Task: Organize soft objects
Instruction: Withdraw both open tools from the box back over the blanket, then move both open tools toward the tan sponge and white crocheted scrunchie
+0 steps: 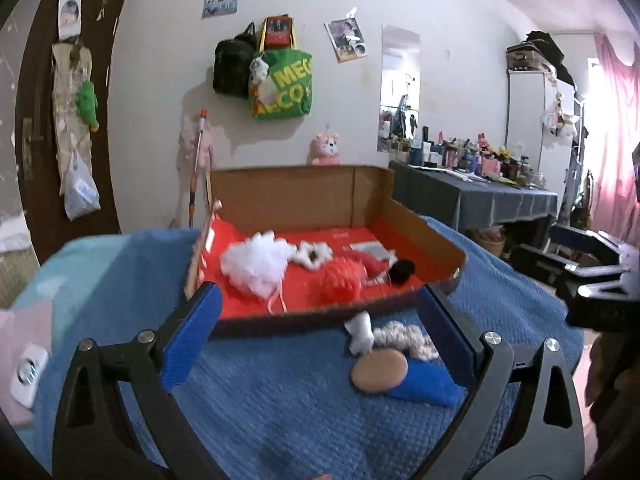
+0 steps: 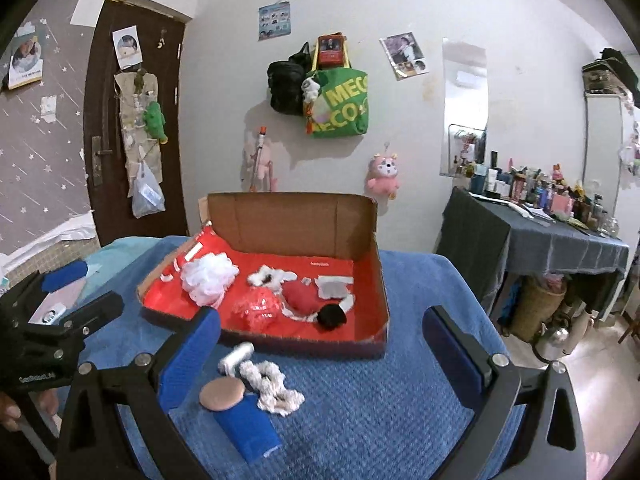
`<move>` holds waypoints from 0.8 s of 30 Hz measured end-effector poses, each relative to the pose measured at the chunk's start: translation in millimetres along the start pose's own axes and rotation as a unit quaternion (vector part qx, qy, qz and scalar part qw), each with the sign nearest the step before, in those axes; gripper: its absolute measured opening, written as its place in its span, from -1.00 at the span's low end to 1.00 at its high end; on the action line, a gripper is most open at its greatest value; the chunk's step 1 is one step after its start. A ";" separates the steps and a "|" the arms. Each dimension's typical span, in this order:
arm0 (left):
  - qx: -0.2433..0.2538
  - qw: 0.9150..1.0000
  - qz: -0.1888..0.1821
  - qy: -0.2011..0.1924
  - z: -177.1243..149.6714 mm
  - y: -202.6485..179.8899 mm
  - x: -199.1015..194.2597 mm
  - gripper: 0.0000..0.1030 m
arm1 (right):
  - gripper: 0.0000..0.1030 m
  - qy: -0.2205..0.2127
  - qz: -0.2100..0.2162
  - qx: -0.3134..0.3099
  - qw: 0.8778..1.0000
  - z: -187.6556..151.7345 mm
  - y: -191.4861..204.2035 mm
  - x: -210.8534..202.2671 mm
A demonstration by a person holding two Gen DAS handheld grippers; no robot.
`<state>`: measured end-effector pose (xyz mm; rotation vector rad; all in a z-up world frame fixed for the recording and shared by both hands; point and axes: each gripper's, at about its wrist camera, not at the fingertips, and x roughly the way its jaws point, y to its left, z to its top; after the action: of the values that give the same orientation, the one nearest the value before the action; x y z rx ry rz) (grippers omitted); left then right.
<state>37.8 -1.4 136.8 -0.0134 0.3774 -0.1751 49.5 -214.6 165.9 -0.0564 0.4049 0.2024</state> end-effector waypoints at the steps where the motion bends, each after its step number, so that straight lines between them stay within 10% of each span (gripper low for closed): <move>1: 0.000 1.000 0.004 0.000 -6.0 -0.7 0.2 0.92 | 1.00 0.002 0.000 0.001 1.000 -6.5 0.7 1.1; 24: -0.027 0.995 0.030 0.094 -76.2 9.6 42.3 0.92 | 1.00 0.107 -0.003 0.040 0.993 -102.8 -2.3 52.0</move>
<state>50.0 2.2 50.0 -0.0382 0.5698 -0.1070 57.1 -217.0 50.9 -0.0007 0.6258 0.1752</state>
